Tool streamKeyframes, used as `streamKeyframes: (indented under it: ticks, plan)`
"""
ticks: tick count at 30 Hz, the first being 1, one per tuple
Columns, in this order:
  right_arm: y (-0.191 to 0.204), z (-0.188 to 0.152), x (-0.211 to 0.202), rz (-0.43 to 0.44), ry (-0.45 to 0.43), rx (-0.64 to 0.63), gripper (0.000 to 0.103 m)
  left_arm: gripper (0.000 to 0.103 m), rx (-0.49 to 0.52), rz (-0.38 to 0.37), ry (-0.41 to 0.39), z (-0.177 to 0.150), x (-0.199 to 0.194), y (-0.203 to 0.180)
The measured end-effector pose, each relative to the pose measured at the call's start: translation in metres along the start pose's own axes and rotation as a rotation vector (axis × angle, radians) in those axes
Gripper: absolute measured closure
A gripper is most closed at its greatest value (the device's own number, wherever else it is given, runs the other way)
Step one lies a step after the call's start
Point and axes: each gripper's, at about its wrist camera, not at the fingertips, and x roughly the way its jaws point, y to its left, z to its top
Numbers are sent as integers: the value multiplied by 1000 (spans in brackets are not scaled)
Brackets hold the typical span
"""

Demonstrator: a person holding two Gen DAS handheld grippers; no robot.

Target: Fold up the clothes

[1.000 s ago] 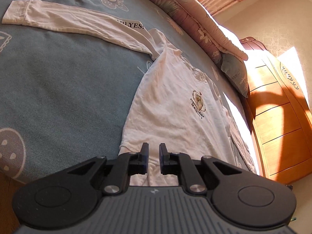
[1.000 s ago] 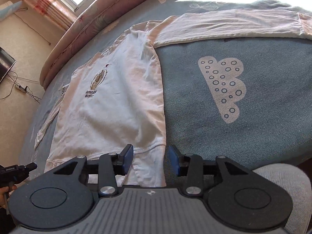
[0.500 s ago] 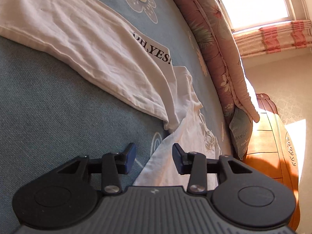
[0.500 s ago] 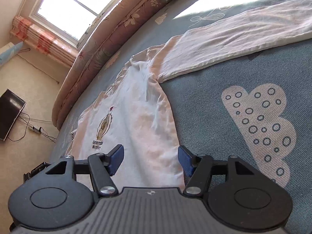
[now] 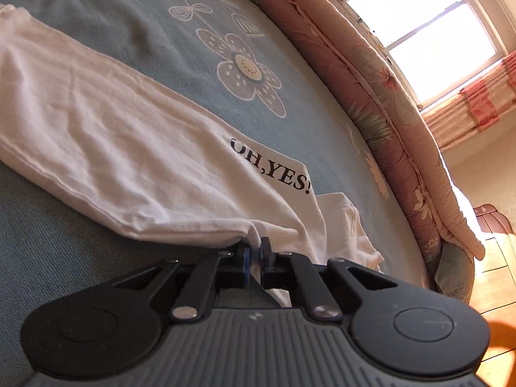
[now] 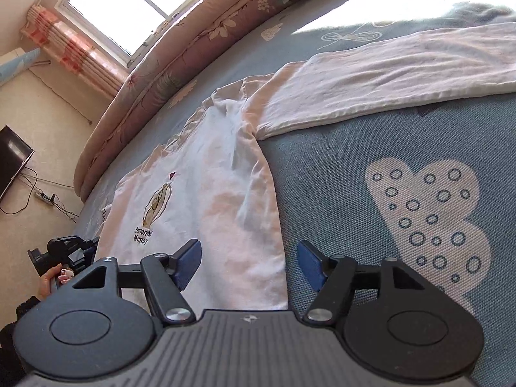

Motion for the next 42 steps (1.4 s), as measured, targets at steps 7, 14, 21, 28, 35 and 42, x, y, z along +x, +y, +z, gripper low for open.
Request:
streamKeyframes:
  ticks: [7,14,21,28,35,42]
  plan:
    - [38,-16,8,-164,12,-313,20,99,49,104,-60,18,-20,17]
    - [48,-21,4,-173,-19,-370,18,92,142,-87,93,-4,-36,-9]
    - [54,-23,5,-192,-24,-394,17,76,503,-174,313,-76,-20,-68]
    - [54,-23,-1,-172,-39,-392,16,76,488,-166,326,-99,-72,-22]
    - [53,-16,-10,-124,-57,-351,13,61,657,-159,366,-124,-126,-36]
    - [51,64,19,11,-66,-155,0,48,653,-149,426,-147,-115,-39]
